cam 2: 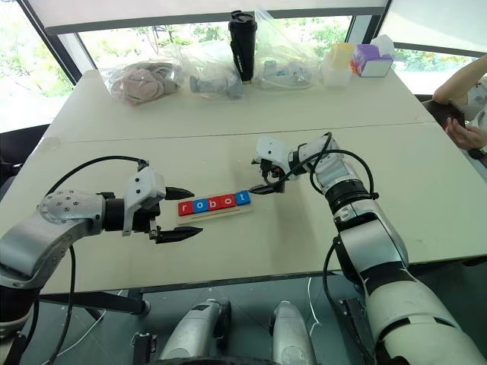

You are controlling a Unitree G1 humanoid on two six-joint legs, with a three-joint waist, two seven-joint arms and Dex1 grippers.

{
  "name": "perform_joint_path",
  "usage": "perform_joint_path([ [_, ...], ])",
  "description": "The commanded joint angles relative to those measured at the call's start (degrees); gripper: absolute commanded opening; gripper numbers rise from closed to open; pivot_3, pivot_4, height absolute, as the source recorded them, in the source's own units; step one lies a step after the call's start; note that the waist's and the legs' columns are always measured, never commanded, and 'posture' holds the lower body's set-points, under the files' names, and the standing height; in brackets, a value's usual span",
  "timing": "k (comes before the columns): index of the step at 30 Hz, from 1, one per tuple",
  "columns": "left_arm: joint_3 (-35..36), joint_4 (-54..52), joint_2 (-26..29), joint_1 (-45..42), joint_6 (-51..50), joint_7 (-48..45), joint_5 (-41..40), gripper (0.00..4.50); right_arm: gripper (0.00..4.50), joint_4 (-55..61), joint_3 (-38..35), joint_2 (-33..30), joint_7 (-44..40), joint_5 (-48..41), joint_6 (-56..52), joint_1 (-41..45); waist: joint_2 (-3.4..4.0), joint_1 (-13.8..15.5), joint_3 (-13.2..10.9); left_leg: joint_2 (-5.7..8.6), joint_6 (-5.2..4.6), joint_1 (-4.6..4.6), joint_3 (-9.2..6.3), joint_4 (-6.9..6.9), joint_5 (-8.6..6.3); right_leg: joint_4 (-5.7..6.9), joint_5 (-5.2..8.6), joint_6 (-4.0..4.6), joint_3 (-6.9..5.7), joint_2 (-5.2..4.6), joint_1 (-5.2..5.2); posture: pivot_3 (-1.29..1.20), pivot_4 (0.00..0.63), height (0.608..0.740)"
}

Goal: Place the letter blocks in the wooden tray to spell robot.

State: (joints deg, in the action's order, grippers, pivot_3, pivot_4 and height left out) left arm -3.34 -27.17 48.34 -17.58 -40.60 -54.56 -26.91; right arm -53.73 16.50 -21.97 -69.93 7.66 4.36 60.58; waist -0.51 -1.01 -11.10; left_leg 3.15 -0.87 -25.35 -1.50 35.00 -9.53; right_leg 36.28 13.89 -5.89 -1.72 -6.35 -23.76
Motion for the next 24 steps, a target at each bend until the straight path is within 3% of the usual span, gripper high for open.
perform_joint_path([
  [1, 1.30, -0.77, 0.17, -0.07, 1.08, 0.17, -0.19, 4.50, 4.48, 1.01, -0.36, 0.24, 0.01, -0.26, 0.41, -0.35, 0.00, 0.01, 0.00, 0.00, 0.00, 0.00, 0.00, 0.00, 0.00, 0.00, 0.00, 0.00, 0.00, 0.00, 0.00, 0.00, 0.150, 0.740],
  [15, 2.76, -0.36, 0.11, 0.29, -0.53, 0.50, -1.62, 4.50, 4.48, 5.40, -1.89, -1.51, 2.77, -0.38, 0.17, -0.44, 0.01, 0.00, 0.00, 0.00, 0.00, 0.00, 0.00, 0.00, 0.00, 0.00, 0.00, 0.00, 0.00, 0.01, 0.00, 0.00, 0.150, 0.740],
  [19, 6.82, -0.43, 1.16, 2.69, -2.50, 0.66, -3.85, 4.50, 4.48, 16.72, -3.77, -4.67, 6.38, -0.85, -3.50, -3.75, 0.01, 0.11, -0.01, 0.00, 0.00, -0.01, -0.01, -0.01, 0.00, 0.00, 0.00, 0.00, 0.01, -0.01, -0.03, 0.00, 0.150, 0.740],
  [24, 15.24, -0.32, 3.88, 13.34, -1.14, 0.52, -3.49, 4.50, 4.48, 43.45, -9.49, -9.20, 8.85, -5.41, -19.44, -16.87, 0.00, 0.30, 0.01, -0.01, 0.01, -0.02, -0.02, -0.11, -0.01, -0.01, 0.00, 0.01, 0.01, -0.07, -0.07, 0.00, 0.150, 0.740],
])
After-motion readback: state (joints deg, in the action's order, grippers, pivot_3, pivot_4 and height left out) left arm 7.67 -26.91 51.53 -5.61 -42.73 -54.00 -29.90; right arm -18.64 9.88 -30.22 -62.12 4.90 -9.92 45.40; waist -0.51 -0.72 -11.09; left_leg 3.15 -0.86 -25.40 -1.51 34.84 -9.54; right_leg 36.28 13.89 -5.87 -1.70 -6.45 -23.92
